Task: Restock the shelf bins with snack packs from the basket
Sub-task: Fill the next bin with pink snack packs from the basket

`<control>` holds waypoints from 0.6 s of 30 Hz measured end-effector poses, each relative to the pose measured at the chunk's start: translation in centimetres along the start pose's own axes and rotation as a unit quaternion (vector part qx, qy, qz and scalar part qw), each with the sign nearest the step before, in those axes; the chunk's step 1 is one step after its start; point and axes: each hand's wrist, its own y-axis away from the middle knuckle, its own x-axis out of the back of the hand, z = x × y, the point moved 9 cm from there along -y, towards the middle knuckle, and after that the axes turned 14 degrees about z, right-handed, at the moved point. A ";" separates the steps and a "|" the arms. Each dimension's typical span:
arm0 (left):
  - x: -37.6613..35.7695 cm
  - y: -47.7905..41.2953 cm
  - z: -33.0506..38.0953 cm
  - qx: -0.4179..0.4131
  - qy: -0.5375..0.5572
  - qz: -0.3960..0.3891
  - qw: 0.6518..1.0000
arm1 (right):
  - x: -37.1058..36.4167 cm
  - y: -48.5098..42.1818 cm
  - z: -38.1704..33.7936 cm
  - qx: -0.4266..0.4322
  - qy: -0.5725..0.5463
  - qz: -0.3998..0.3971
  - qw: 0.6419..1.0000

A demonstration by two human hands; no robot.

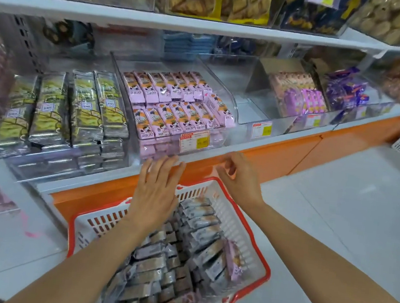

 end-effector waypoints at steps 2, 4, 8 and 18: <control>-1.9 1.8 0.9 -0.022 0.016 -0.053 0.998 | -1.2 3.5 2.2 -0.023 0.038 -0.058 0.997; -4.3 3.9 0.9 -0.033 0.010 -0.119 0.992 | -2.1 7.1 4.6 -0.054 0.083 -0.109 0.989; -8.1 7.6 -0.9 -0.001 -0.034 -0.231 0.972 | -3.4 13.5 8.7 -0.107 0.221 -0.194 0.950; -12.2 11.3 -3.5 0.027 -0.034 -0.320 0.946 | -5.1 20.3 12.8 -0.180 0.355 -0.314 0.862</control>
